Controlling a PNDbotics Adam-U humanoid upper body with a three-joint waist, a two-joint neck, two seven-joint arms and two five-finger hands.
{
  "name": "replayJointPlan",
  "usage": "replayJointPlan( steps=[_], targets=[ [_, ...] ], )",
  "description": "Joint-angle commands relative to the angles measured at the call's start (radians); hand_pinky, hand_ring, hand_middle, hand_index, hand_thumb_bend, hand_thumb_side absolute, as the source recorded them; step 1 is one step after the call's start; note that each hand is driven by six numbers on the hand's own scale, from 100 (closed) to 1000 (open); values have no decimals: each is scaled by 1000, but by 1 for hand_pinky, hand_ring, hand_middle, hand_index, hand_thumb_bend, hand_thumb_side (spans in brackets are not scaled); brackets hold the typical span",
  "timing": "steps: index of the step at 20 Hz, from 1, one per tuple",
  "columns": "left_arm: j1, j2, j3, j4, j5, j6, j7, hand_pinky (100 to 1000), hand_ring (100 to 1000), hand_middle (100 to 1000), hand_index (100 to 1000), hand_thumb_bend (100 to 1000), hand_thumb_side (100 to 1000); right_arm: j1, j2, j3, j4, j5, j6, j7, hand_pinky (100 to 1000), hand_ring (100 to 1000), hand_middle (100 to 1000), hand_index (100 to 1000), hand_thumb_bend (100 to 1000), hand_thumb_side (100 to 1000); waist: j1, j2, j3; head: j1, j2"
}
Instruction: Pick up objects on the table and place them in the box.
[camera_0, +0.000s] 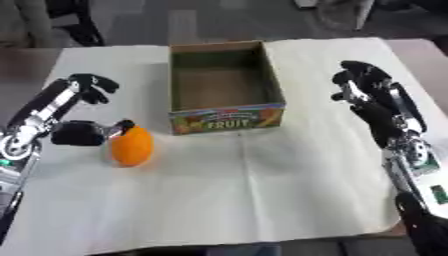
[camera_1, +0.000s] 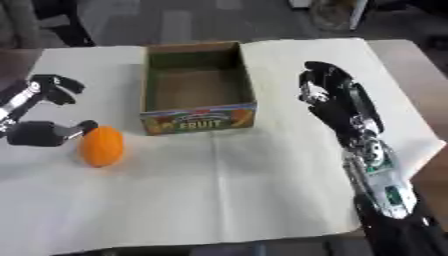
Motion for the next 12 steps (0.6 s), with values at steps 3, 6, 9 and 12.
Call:
replayJointPlan(
  steps=[3, 6, 9, 12],
  targets=[
    [-24, 16, -31, 38, -119, -6, -23, 724, 678, 696, 799, 539, 225, -9, -24, -5, -19, -3, 1, -1, 618, 773, 635, 791, 100, 351, -2, -17, -5, 3, 6],
    [-32, 3, -48, 63, -174, -8, -25, 718, 678, 696, 802, 579, 157, -9, -23, -5, -19, -3, 1, -1, 618, 773, 635, 791, 100, 352, -4, -17, -9, 4, 6],
    [-40, -7, -59, 89, -221, -16, -42, 715, 678, 697, 803, 560, 142, -8, -23, -5, -19, -4, 1, -1, 618, 773, 635, 791, 100, 352, -5, -17, -11, 6, 6],
    [-46, -17, -63, 111, -258, -24, -50, 700, 664, 683, 797, 572, 121, -8, -23, -5, -19, -4, 1, 0, 618, 773, 635, 791, 100, 352, -5, -16, -12, 6, 6]
  ],
)
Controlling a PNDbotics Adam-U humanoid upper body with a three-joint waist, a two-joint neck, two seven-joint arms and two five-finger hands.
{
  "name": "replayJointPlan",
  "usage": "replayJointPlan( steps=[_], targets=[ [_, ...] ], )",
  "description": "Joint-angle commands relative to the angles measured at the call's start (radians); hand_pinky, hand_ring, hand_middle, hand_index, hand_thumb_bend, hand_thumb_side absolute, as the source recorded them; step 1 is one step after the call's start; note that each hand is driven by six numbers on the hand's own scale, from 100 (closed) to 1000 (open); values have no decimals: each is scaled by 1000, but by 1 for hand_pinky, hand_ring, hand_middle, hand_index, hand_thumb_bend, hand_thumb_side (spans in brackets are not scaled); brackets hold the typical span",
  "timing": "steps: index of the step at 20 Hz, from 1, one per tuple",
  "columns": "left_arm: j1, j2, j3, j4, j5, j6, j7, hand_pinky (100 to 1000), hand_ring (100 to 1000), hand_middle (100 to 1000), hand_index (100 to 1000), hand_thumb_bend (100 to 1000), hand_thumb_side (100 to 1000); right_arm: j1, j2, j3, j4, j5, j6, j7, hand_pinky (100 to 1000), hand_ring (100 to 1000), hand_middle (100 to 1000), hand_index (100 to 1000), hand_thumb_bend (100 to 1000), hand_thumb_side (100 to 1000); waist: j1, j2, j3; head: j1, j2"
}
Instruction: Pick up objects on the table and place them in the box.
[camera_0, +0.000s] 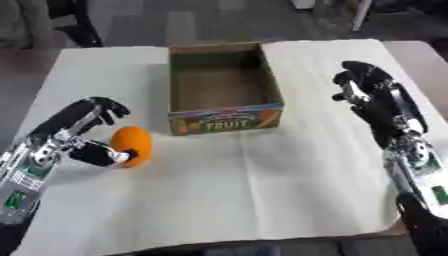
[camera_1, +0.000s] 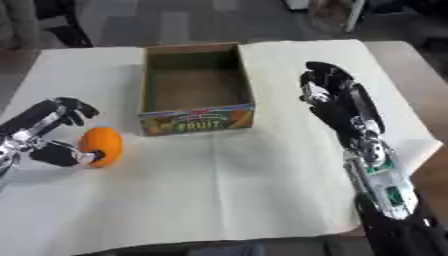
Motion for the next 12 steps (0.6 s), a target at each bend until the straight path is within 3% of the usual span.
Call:
replayJointPlan(
  steps=[1, 7, 12],
  targets=[
    [-23, 2, -1, 13, -39, -7, -9, 697, 660, 680, 796, 574, 121, -8, -23, -5, -19, -4, 1, 0, 618, 773, 635, 791, 100, 352, 0, -13, -1, 1, 6],
    [-25, -15, -13, 58, -55, -18, -15, 620, 574, 591, 762, 564, 127, -7, -22, -5, -19, -4, 1, 0, 618, 773, 636, 790, 100, 353, -1, -12, -4, 1, 6],
    [-32, -20, -18, 77, -68, -30, -35, 548, 498, 522, 702, 496, 142, -7, -22, -5, -18, -4, 1, 1, 618, 773, 636, 790, 100, 353, -2, -12, -6, 0, 6]
  ],
)
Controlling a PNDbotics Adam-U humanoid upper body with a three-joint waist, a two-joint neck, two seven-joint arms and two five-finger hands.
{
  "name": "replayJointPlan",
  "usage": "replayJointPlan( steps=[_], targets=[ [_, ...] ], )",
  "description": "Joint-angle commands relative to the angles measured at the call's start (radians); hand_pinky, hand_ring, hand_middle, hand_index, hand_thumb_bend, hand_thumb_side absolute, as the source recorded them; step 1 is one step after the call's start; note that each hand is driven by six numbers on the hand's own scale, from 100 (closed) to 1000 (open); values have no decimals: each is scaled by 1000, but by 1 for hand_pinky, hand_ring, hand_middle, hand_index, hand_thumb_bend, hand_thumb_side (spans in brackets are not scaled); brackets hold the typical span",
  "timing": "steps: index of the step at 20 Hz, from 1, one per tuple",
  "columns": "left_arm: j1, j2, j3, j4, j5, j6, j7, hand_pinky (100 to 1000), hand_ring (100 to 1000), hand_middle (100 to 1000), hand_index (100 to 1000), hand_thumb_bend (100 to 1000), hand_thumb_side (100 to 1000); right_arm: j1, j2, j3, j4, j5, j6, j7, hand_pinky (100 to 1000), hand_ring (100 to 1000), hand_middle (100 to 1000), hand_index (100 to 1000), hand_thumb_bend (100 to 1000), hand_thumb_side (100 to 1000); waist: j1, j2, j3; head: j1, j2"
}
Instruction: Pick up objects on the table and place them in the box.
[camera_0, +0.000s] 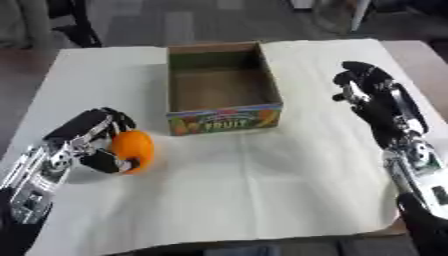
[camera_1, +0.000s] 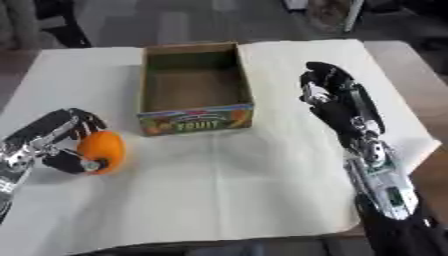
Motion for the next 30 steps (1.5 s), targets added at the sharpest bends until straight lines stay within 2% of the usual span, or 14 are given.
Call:
replayJointPlan(
  steps=[1, 5, 10, 11, 12, 14, 19, 22, 25, 30],
  targets=[
    [-15, 4, -3, 4, -12, -4, -6, 499, 450, 475, 647, 426, 146, -8, -21, -5, -18, -4, 1, 1, 618, 773, 636, 790, 100, 353, -1, -12, 0, 0, 6],
    [-21, 5, -1, -4, -7, -4, 5, 429, 363, 396, 554, 364, 150, -7, -21, -6, -17, -4, 1, 0, 618, 773, 635, 790, 100, 354, -1, -12, -1, -1, 6],
    [-27, 10, 6, -32, 14, -12, -13, 397, 292, 320, 459, 365, 155, -6, -21, -7, -17, -5, 1, 0, 618, 774, 636, 790, 100, 354, 0, -12, -2, -3, 6],
    [-29, 12, 8, -43, 17, -14, -14, 388, 269, 292, 421, 288, 179, -6, -21, -7, -17, -5, 1, 0, 618, 774, 636, 790, 100, 354, 0, -12, -2, -3, 6],
    [-32, 15, 11, -57, 20, -19, -14, 386, 265, 286, 413, 281, 183, -6, -21, -7, -17, -5, 1, -1, 618, 774, 636, 790, 100, 354, 0, -12, -2, -4, 6],
    [-41, 23, 17, -89, 21, -27, -14, 367, 223, 225, 353, 182, 196, -5, -22, -7, -17, -5, 1, -1, 618, 773, 636, 790, 100, 354, 1, -13, -2, -5, 6],
    [-73, 53, 27, -173, 17, -39, 10, 332, 158, 153, 283, 144, 192, -4, -22, -8, -17, -5, 1, -1, 618, 774, 636, 790, 100, 353, 2, -15, -2, -6, 6],
    [-123, 69, 33, -209, 21, -38, 28, 334, 160, 154, 286, 147, 187, -3, -22, -7, -16, -5, 1, 0, 618, 774, 636, 790, 100, 353, 3, -18, -3, -5, 6],
    [-195, 68, 31, -198, 17, -30, 46, 340, 167, 160, 292, 153, 180, -2, -21, -4, -15, -5, 1, 3, 618, 774, 636, 790, 100, 353, 2, -22, -7, -1, 6],
    [-333, 5, 0, -43, -15, -13, 136, 349, 169, 161, 291, 143, 172, -6, -17, 5, -14, -6, 2, 12, 618, 774, 636, 790, 100, 352, 0, -27, -27, 13, 6]
  ],
)
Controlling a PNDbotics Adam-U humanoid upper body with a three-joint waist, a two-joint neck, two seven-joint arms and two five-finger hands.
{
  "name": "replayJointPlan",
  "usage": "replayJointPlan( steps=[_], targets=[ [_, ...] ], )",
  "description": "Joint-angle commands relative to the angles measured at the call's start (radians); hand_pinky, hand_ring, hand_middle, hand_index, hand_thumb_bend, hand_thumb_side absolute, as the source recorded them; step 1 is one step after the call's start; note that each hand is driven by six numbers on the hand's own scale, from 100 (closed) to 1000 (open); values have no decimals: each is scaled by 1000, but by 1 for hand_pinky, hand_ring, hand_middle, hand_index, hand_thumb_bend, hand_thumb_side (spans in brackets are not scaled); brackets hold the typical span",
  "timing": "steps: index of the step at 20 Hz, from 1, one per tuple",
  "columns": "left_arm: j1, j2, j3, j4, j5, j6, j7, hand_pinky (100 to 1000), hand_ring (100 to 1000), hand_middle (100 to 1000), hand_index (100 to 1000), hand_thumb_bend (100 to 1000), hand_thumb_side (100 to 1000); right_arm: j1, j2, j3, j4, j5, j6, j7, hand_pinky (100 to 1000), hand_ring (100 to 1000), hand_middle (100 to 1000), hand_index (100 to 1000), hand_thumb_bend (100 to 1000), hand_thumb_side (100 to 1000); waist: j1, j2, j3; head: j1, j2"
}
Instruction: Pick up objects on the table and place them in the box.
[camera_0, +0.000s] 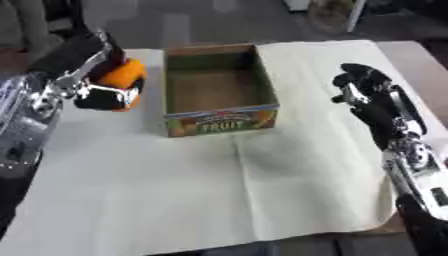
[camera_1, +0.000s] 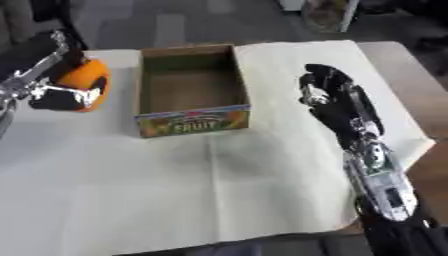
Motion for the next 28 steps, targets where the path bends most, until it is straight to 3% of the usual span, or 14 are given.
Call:
replayJointPlan(
  steps=[1, 6, 10, 11, 14, 16, 19, 22, 25, 28],
  targets=[
    [-74, -35, -12, 103, -30, 6, 79, 349, 169, 162, 293, 143, 167, -15, -16, 4, -14, -6, -1, 9, 618, 774, 636, 790, 100, 353, -1, -15, -10, 11, 6],
    [-168, -143, -9, 358, -84, 14, 262, 366, 185, 194, 319, 133, 155, -21, -15, 13, -14, -6, 0, 17, 618, 774, 636, 791, 100, 358, 1, -4, -48, 30, 6],
    [-220, -219, 4, 540, -121, 0, 400, 448, 311, 349, 446, 121, 156, -26, -14, 18, -13, -5, 1, 22, 618, 775, 636, 791, 100, 361, 1, 7, -69, 42, 6],
    [-228, -233, 5, 575, -134, -9, 415, 490, 372, 411, 499, 162, 155, -27, -14, 20, -13, -5, 1, 23, 618, 775, 636, 791, 100, 361, 1, 10, -72, 45, 6],
    [-245, -271, 9, 657, -170, -51, 420, 613, 542, 574, 674, 449, 133, -31, -12, 24, -13, -5, 2, 28, 618, 775, 636, 791, 100, 363, 2, 16, -84, 54, 6],
    [-248, -285, 7, 677, -179, -86, 395, 676, 650, 676, 763, 627, 147, -31, -11, 25, -13, -4, 2, 30, 618, 775, 636, 791, 100, 364, 2, 17, -88, 55, 6],
    [-244, -290, 1, 669, -179, -125, 358, 727, 747, 764, 807, 747, 364, -31, -10, 24, -12, -4, 2, 29, 618, 775, 636, 791, 100, 363, 0, 17, -90, 55, 6],
    [-227, -283, -9, 646, -168, -145, 325, 774, 795, 824, 840, 809, 481, -30, -9, 21, -12, -4, 1, 28, 618, 775, 636, 791, 100, 363, -1, 15, -88, 53, 6],
    [-201, -265, -20, 587, -128, -143, 306, 794, 808, 835, 845, 813, 527, -29, -8, 19, -12, -4, 1, 26, 618, 775, 636, 791, 100, 362, -2, 12, -82, 49, 6],
    [-164, -230, -26, 477, -38, -121, 293, 793, 781, 803, 826, 711, 546, -26, -8, 15, -11, -3, 1, 23, 618, 775, 636, 791, 100, 361, -3, 7, -71, 41, 6]
  ],
)
